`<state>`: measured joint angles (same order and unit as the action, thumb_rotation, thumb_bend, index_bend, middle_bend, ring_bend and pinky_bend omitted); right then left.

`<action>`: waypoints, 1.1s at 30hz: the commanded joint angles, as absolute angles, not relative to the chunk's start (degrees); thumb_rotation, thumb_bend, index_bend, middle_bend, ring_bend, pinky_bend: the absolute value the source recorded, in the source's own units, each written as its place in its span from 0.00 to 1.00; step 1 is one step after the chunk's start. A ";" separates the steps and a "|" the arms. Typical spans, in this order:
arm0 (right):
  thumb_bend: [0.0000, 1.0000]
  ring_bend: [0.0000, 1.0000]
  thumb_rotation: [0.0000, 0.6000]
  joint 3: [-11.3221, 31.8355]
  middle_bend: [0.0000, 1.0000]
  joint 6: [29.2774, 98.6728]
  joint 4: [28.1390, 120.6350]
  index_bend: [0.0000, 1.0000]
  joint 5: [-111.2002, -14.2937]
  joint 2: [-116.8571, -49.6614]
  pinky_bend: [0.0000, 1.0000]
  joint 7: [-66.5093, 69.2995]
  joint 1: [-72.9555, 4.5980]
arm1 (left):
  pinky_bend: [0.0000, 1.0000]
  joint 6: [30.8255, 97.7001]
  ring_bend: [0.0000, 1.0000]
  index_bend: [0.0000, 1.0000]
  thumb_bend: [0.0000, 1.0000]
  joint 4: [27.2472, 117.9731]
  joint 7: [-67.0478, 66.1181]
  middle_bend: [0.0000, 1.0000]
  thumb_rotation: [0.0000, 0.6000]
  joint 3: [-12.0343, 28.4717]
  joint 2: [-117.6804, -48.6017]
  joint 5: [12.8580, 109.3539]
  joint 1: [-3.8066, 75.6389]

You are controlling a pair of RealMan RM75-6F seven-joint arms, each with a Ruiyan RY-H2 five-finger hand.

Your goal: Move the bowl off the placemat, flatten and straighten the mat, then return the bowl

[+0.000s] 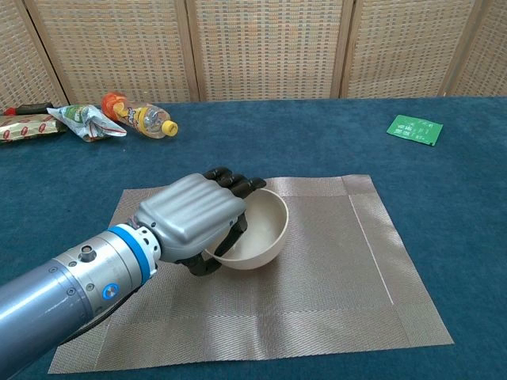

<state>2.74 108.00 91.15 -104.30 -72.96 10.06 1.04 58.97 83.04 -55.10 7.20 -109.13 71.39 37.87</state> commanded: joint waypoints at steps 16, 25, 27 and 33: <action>0.24 0.00 1.00 2.68 0.00 107.65 91.03 0.05 -104.42 -73.13 0.00 10.20 0.96 | 0.00 61.86 0.00 0.06 0.30 88.75 -55.47 0.00 1.00 5.53 -103.33 69.69 37.21; 0.24 0.00 1.00 2.30 0.00 106.48 90.52 0.05 -104.87 -74.03 0.00 8.03 0.72 | 0.00 65.56 0.00 0.00 0.26 93.75 -49.38 0.00 1.00 2.93 -94.98 73.51 34.34; 0.24 0.00 1.00 2.18 0.00 106.12 90.49 0.05 -104.99 -74.34 0.00 7.39 0.63 | 0.00 65.12 0.00 0.00 0.25 93.09 -48.38 0.00 1.00 2.50 -94.11 73.26 34.12; 0.24 0.00 1.00 2.15 0.00 106.15 90.27 0.05 -105.29 -74.79 0.00 6.39 0.66 | 0.00 66.09 0.00 0.00 0.23 94.41 -45.27 0.00 1.00 2.20 -91.53 73.36 33.02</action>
